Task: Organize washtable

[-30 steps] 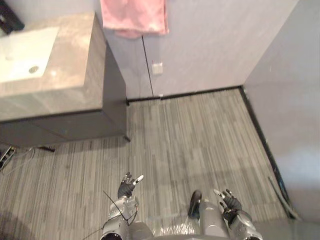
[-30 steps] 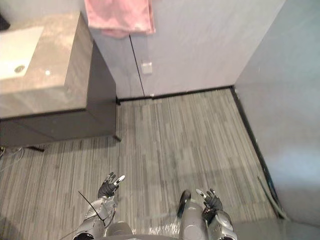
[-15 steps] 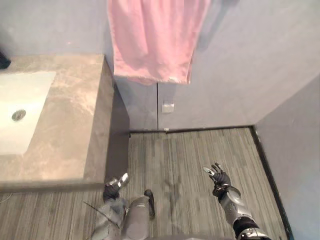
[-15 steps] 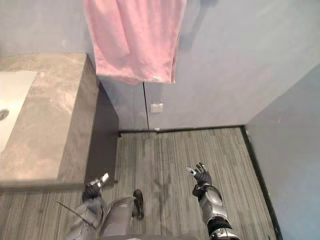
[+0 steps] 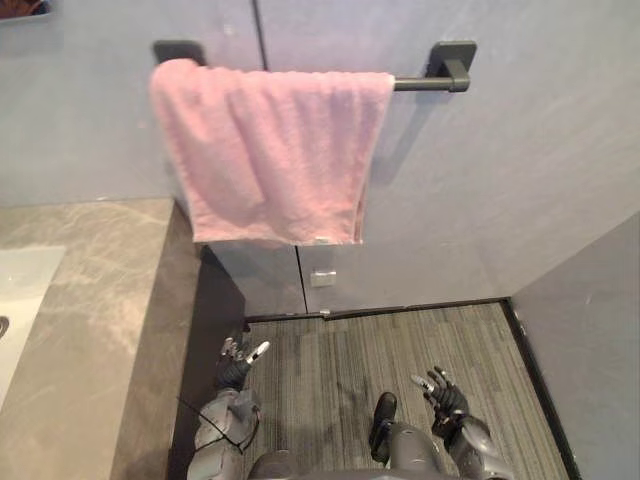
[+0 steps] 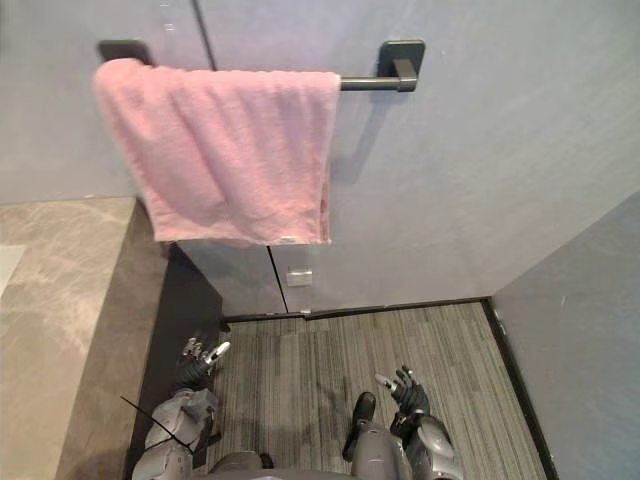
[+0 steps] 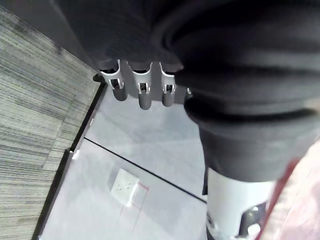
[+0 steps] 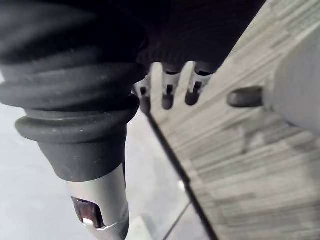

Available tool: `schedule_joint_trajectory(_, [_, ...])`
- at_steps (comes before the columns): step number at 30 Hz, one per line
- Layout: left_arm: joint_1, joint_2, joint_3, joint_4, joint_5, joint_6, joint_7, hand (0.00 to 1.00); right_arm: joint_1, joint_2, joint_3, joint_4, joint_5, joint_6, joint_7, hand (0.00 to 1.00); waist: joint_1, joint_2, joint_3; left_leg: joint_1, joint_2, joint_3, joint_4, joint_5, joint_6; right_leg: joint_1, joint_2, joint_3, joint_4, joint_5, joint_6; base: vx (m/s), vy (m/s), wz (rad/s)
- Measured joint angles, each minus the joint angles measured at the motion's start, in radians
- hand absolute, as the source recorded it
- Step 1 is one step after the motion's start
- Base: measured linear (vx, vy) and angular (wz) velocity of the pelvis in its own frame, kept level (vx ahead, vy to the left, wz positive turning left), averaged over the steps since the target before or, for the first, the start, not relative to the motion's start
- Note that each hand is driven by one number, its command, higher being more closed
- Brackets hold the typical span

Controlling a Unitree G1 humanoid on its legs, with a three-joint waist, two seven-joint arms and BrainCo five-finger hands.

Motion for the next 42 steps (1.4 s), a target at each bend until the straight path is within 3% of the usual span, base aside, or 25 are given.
schedule_joint_trajectory(3, [-0.011,-0.002,-0.001,0.000,0.020,-0.002,-0.021,0.00,-0.002,-0.008,-0.009,-0.061,-0.001,-0.009,0.005,0.00,-0.003,0.005,-0.010,0.016,0.026,-0.028,0.037,0.010,-0.005,0.017,0.004,-0.021,0.070,-0.087,-0.006,0.21,-0.168,0.21])
schedule_joint_trajectory(4, [-0.016,-0.004,0.000,0.000,0.014,-0.003,-0.020,0.00,-0.001,-0.011,-0.008,-0.061,-0.007,-0.009,0.004,0.00,-0.001,-0.002,-0.012,-0.068,0.039,-0.057,0.205,0.010,-0.005,0.043,0.005,-0.038,0.050,-0.106,0.004,0.13,-0.160,0.41])
schedule_joint_trajectory(5, [-0.017,-0.005,0.001,0.000,0.013,-0.003,-0.019,0.00,0.000,-0.013,-0.007,-0.061,-0.007,-0.009,0.004,0.00,0.000,-0.001,-0.011,-0.091,0.045,-0.066,0.253,0.011,-0.006,0.054,0.007,-0.045,0.038,-0.106,0.003,0.10,-0.131,0.40])
schedule_joint_trajectory(7, [-0.002,-0.009,0.011,0.000,-0.016,-0.004,-0.018,0.00,0.030,-0.017,0.013,-0.059,-0.006,-0.007,0.005,0.00,0.008,0.025,-0.012,-0.178,0.107,-0.085,0.479,0.060,-0.042,0.140,0.041,-0.075,-0.031,-0.106,0.001,0.13,-0.046,0.23])
schedule_joint_trajectory(9, [0.006,-0.009,0.039,-0.001,-0.061,-0.006,-0.014,0.00,0.039,-0.018,0.019,-0.055,-0.010,-0.007,0.003,0.00,0.015,0.009,-0.009,-0.210,0.125,-0.075,0.564,0.096,-0.013,0.199,0.041,-0.083,-0.085,-0.109,-0.011,0.22,-0.075,0.17])
schedule_joint_trajectory(10, [0.002,-0.010,0.055,-0.014,-0.087,-0.006,-0.011,0.00,0.032,-0.020,0.017,-0.056,-0.021,-0.007,0.003,0.00,0.023,0.011,-0.011,-0.228,0.127,-0.051,0.555,0.032,0.002,0.216,0.039,-0.081,-0.111,-0.107,-0.015,0.21,-0.053,0.07])
schedule_joint_trajectory(13, [0.001,-0.025,0.120,-0.071,-0.107,-0.019,0.007,0.00,0.013,-0.025,-0.018,-0.056,-0.042,-0.007,0.000,0.00,0.026,0.006,-0.006,-0.247,0.110,-0.019,0.372,-0.001,0.004,0.239,0.025,-0.085,-0.133,-0.085,0.004,0.13,0.062,-0.03])
schedule_joint_trajectory(14, [0.001,-0.031,0.161,-0.102,-0.111,-0.030,0.024,0.00,0.006,-0.029,-0.037,-0.059,-0.047,-0.009,0.000,0.00,0.025,0.020,-0.014,-0.242,0.083,-0.020,0.196,0.022,-0.006,0.247,0.014,-0.083,-0.135,-0.081,0.015,0.19,0.233,-0.16])
schedule_joint_trajectory(15, [0.000,-0.045,0.206,-0.145,-0.111,-0.044,0.046,0.00,0.012,-0.054,-0.044,-0.072,-0.049,-0.013,-0.001,0.00,0.027,0.051,-0.024,-0.247,0.076,-0.024,0.058,0.169,0.002,0.258,0.034,-0.074,-0.154,-0.074,0.045,0.16,0.210,-0.18])
schedule_joint_trajectory(16, [0.000,-0.044,0.213,-0.146,-0.110,-0.046,0.048,0.00,0.012,-0.052,-0.045,-0.070,-0.049,-0.012,-0.002,0.00,0.027,0.047,-0.025,-0.241,0.073,-0.021,0.058,0.168,0.004,0.261,0.032,-0.072,-0.157,-0.074,0.049,0.18,0.183,-0.12])
schedule_joint_trajectory(17, [0.014,-0.043,0.214,-0.190,-0.097,-0.041,0.040,0.00,0.020,-0.038,-0.040,-0.087,-0.053,-0.012,0.001,0.00,0.024,0.026,-0.038,-0.209,0.039,-0.010,0.019,0.181,0.014,0.276,0.010,-0.058,-0.191,-0.053,0.062,0.14,0.121,-0.08])
schedule_joint_trajectory(20, [0.016,-0.065,0.208,-0.276,-0.069,-0.040,0.048,0.00,0.038,0.000,-0.039,-0.104,-0.056,-0.026,0.003,0.00,0.013,-0.002,-0.058,-0.154,-0.016,0.003,-0.091,0.216,0.032,0.288,-0.030,-0.047,-0.219,-0.054,0.075,0.13,0.114,0.01])
schedule_joint_trajectory(25, [0.005,-0.071,0.282,-0.467,-0.020,-0.054,0.096,0.00,0.072,-0.007,-0.035,-0.066,-0.059,-0.026,0.019,0.00,0.001,0.034,-0.066,-0.116,-0.013,0.001,-0.155,0.240,0.018,0.303,-0.012,-0.049,-0.220,-0.065,0.081,0.05,-0.022,0.02])
schedule_joint_trajectory(30, [0.005,-0.019,0.368,-0.644,0.015,-0.109,0.110,0.00,0.103,-0.043,-0.036,-0.005,-0.079,-0.023,0.029,0.00,0.019,0.077,-0.089,-0.088,0.002,-0.001,-0.222,0.276,0.006,0.304,0.011,-0.050,-0.220,-0.070,0.075,-0.02,-0.049,0.03])
schedule_joint_trajectory(34, [0.001,0.048,0.370,-0.706,0.032,-0.129,0.086,0.00,0.101,-0.043,-0.035,-0.003,-0.079,-0.023,0.045,0.00,0.025,0.077,-0.097,-0.087,0.002,0.000,-0.242,0.284,0.007,0.304,0.014,-0.049,-0.220,-0.072,0.077,-0.06,-0.001,0.02])
schedule_joint_trajectory(42, [-0.002,0.163,0.391,-0.703,0.033,-0.143,0.064,0.00,0.102,-0.041,-0.032,0.027,-0.087,-0.023,0.051,0.00,0.026,0.045,-0.124,-0.090,0.001,0.005,-0.249,0.284,0.006,0.299,0.014,-0.042,-0.221,-0.072,0.078,0.01,0.000,-0.01])
